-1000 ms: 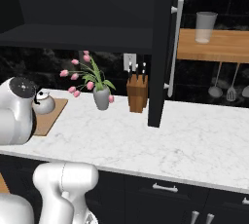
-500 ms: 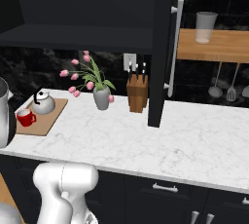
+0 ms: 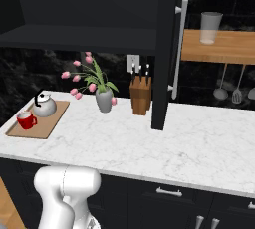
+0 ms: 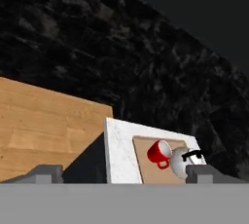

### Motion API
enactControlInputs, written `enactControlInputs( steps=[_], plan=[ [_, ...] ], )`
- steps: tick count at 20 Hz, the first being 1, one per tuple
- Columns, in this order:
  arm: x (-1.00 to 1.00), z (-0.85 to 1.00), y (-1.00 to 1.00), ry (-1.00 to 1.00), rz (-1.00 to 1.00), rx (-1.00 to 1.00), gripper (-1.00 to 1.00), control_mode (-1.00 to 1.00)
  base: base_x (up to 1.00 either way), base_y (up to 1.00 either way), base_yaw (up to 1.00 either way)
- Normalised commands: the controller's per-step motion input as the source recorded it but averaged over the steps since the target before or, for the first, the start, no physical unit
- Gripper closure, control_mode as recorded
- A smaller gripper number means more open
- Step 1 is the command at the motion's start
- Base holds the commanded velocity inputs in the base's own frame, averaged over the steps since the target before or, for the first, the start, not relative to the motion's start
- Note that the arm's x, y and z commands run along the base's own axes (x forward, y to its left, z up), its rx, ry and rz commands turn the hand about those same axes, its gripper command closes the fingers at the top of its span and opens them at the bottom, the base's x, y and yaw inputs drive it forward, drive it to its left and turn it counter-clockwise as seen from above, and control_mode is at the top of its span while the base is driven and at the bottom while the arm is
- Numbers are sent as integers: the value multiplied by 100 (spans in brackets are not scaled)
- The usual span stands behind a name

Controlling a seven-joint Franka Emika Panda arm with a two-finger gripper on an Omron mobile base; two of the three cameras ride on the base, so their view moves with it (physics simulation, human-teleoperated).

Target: Pick the kettle from the counter and place it on the tray. Then pick the mug from the cabinet and place it on the tray. Then close the cabinet doors.

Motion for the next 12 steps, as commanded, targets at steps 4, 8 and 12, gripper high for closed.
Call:
enactControlInputs(
  steps=[4, 8, 12],
  plan=[
    [-29, 25, 0, -41, 8, -14, -100, -100, 0, 0, 0],
    [-12, 20, 0, -34, 16, -8, -100, -100, 0, 0, 0],
    [0, 19, 11, -34, 38, 0, -100, -100, 0, 0, 0]
  ],
)
